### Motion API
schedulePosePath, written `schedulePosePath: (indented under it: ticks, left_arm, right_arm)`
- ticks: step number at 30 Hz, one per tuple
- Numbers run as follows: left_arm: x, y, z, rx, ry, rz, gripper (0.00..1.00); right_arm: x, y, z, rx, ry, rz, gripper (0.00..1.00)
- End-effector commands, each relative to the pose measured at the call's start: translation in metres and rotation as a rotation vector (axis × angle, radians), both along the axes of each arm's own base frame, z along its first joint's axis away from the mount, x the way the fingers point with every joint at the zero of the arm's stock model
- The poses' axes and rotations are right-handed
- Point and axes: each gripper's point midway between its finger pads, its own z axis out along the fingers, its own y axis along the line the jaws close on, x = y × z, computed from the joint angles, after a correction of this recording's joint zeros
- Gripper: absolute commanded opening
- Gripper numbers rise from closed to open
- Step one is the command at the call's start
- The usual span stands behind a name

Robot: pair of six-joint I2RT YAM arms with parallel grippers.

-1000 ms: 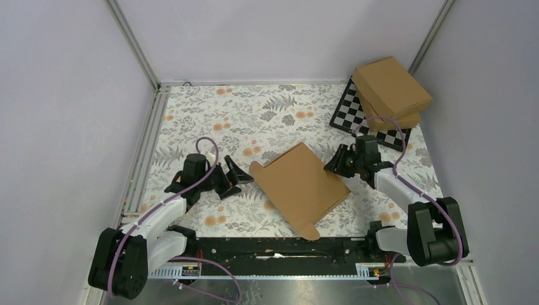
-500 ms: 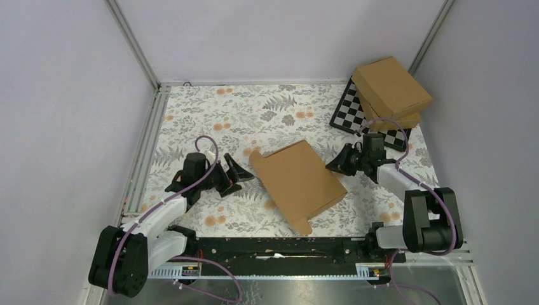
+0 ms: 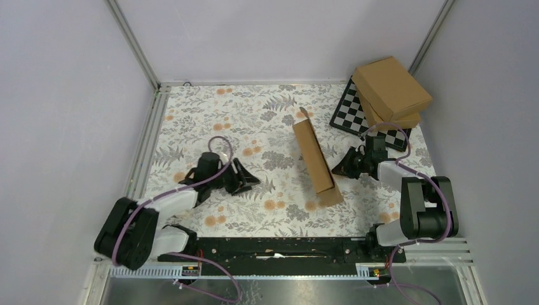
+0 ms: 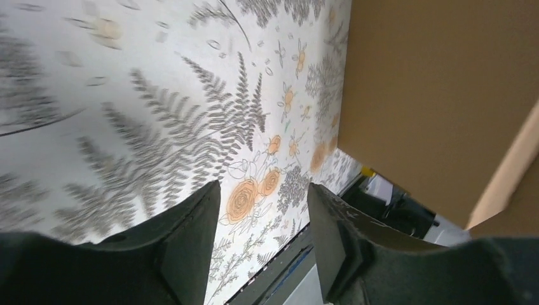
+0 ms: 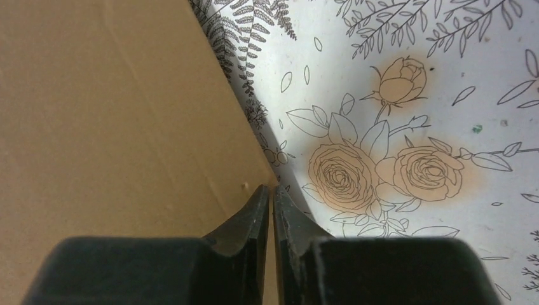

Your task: Fold the paper box

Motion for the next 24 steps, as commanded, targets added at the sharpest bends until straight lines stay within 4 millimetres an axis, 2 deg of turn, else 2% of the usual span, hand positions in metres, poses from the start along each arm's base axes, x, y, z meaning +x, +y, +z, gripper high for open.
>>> schedulePosePath:
  ticks: [1, 5, 8, 11, 17, 21, 24]
  left_arm:
    - [0.033, -0.058, 0.038, -0.062, -0.188, -0.067, 0.51]
    - [0.052, -0.118, 0.062, -0.111, -0.261, -0.16, 0.43]
    - [0.058, -0.146, 0.083, -0.126, -0.32, -0.2, 0.41]
    - [0.059, -0.165, 0.093, -0.119, -0.357, -0.236, 0.41]
    - [0.05, -0.185, 0.098, -0.195, -0.357, -0.306, 0.41]
    - [0.045, -0.19, 0.106, -0.228, -0.378, -0.34, 0.41]
    - [0.042, -0.19, 0.106, -0.241, -0.366, -0.348, 0.41]
  right_arm:
    - [-0.004, 0.007, 0.003, 0.023, -0.006, 0.05, 0.14]
    - [-0.005, 0.011, 0.006, 0.047, -0.011, 0.07, 0.14]
    - [-0.004, 0.014, 0.007, 0.043, -0.019, 0.083, 0.13]
    - [-0.005, 0.016, 0.006, 0.001, -0.018, 0.103, 0.14]
    - [-0.01, 0.036, 0.002, -0.057, -0.01, 0.193, 0.16]
    - [-0.014, 0.052, 0.004, -0.063, -0.023, 0.254, 0.18]
    - [-0.014, 0.053, 0.007, -0.065, -0.03, 0.254, 0.19]
